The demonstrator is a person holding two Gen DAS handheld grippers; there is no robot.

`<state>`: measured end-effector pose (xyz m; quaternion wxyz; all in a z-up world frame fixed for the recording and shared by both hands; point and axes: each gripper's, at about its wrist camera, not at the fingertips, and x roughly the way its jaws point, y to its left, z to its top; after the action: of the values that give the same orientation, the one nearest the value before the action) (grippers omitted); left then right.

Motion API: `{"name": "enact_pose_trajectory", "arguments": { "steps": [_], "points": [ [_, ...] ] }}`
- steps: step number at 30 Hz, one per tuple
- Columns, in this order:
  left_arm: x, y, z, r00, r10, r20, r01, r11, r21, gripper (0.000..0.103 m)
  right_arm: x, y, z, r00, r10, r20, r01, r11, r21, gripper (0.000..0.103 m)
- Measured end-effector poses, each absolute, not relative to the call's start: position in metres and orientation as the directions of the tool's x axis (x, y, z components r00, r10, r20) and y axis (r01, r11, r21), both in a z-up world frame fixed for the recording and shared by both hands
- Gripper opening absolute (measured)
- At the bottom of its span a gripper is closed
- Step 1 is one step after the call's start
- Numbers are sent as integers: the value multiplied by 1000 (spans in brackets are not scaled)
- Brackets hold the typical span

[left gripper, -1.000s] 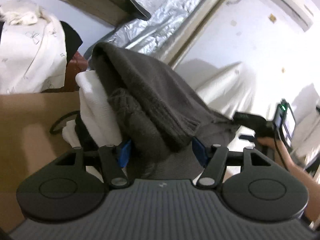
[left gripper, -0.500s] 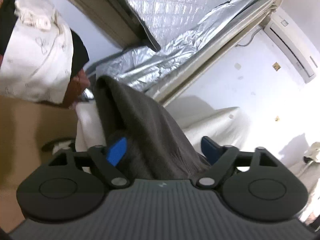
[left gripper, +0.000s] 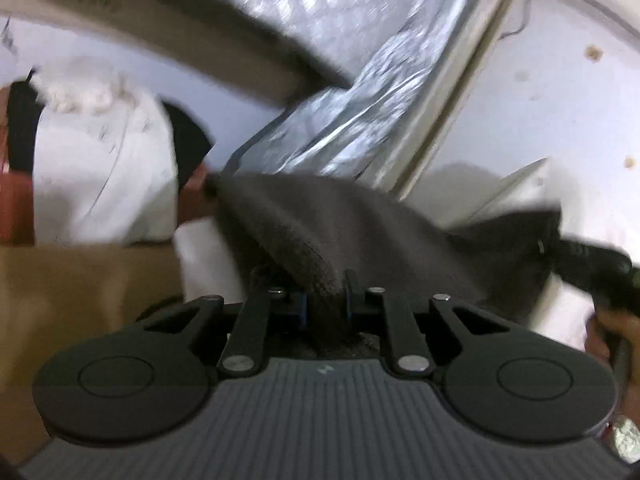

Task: Fold clothes
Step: 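Carry the sweater with both grippers onto the stack of white clothes, then open both grippers and release the sweater on top of the stack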

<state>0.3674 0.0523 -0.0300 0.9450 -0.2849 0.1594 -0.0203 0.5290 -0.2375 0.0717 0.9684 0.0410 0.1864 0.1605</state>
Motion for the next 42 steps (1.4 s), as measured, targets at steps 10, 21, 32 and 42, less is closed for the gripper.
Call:
{"name": "enact_pose_trajectory", "arguments": {
  "steps": [10, 21, 32, 42],
  "points": [
    [369, -8, -21, 866, -216, -451, 24, 918, -395, 15, 555, -279, -7, 801, -8, -598, 125, 980, 154, 68],
    [373, 32, -19, 791, -335, -512, 58, 874, -482, 24, 489, -187, 43, 790, 382, -480, -426, 905, 19, 71],
    [358, 28, -2, 806, -205, -555, 2, 939, -344, 58, 395, -169, 12, 789, 338, -514, -384, 923, 17, 78],
    [347, -9, 16, 749, -179, -638, 13, 967, -255, 88, 317, -197, 45, 853, 253, -457, -244, 967, 80, 80]
  ]
}}
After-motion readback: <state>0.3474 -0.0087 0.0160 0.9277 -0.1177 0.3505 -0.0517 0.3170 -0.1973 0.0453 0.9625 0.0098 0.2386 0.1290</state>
